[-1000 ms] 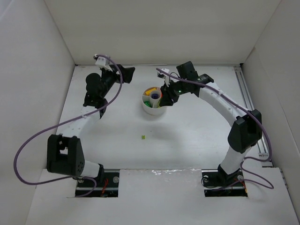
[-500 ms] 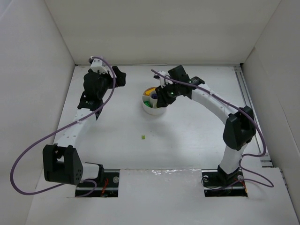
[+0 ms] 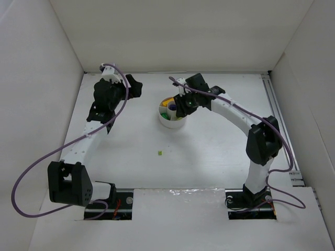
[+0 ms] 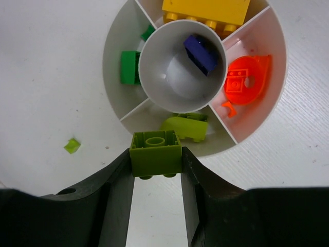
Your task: Sort the legos into containers by color
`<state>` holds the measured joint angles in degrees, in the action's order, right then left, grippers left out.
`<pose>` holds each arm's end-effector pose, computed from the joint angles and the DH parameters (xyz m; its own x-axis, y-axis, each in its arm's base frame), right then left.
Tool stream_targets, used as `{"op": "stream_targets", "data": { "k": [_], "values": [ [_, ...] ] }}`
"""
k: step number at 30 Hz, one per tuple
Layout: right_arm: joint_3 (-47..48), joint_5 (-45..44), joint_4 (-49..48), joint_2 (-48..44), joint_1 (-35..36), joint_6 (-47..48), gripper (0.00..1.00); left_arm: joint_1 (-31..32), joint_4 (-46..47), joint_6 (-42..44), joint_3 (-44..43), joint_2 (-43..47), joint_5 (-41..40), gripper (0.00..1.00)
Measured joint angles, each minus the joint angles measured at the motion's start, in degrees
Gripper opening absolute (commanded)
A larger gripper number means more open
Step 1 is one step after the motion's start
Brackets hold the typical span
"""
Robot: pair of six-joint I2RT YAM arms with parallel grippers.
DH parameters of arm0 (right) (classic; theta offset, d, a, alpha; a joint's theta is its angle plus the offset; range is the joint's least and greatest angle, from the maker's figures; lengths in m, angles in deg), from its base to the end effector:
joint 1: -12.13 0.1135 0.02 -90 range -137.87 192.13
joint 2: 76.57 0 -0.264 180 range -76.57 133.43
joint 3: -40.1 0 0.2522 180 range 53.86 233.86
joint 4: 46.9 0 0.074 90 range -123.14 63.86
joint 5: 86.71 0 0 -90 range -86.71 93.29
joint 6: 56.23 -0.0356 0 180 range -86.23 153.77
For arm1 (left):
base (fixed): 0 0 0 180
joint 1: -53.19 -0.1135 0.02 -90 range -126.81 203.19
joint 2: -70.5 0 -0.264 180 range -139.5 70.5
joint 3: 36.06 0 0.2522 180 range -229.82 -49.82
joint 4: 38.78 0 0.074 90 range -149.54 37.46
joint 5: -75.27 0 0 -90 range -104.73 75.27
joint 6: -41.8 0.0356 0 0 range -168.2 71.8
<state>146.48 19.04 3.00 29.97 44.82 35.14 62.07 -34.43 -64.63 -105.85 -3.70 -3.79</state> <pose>0.3456 0.2333 0.2829 -0.6292 -0.4311 -0.6468 -0.6817 0.7058 0.1927 0.3038 -0.0543 0.3480 -0.0969 -0.2659 -0.9591 0.3249 0.9024 -0.2830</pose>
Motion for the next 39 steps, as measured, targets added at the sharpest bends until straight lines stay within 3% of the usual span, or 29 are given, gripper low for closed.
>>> {"op": "stream_targets", "data": {
  "k": [6,10,15,20,23,27,34,39],
  "values": [
    [0.44,-1.68,-0.57,1.27,-0.07,-1.07,0.04,0.00,0.02,-0.52,0.00,-0.61,0.59,1.00],
    [1.14,-2.27,-0.61,1.97,-0.37,-1.36,0.15,0.00,0.02,-0.76,0.00,-0.85,0.72,1.00],
    [1.79,-2.86,-0.70,2.89,-0.57,-1.46,0.44,0.00,0.02,-0.90,0.00,-0.85,1.07,1.00],
    [1.79,-3.15,-0.70,3.06,-0.76,-1.64,0.54,0.00,0.04,-1.05,0.00,-0.85,1.07,1.00],
    [1.79,-3.23,-0.68,3.06,-0.76,-1.66,0.70,0.00,0.07,-1.11,0.00,-0.85,1.14,1.00],
    [1.77,-2.89,-0.70,2.67,-0.76,-0.85,0.71,0.00,0.31,-1.70,0.00,-0.85,1.44,1.00],
    [-4.35,10.25,-3.91,-7.87,-0.85,8.57,0.49,-0.04,1.20,-1.62,0.31,-0.79,2.73,1.00],
    [-8.02,22.91,-2.62,-16.24,-0.37,23.87,0.52,-1.66,0.00,0.76,0.31,0.33,7.74,1.00]
  ]
}}
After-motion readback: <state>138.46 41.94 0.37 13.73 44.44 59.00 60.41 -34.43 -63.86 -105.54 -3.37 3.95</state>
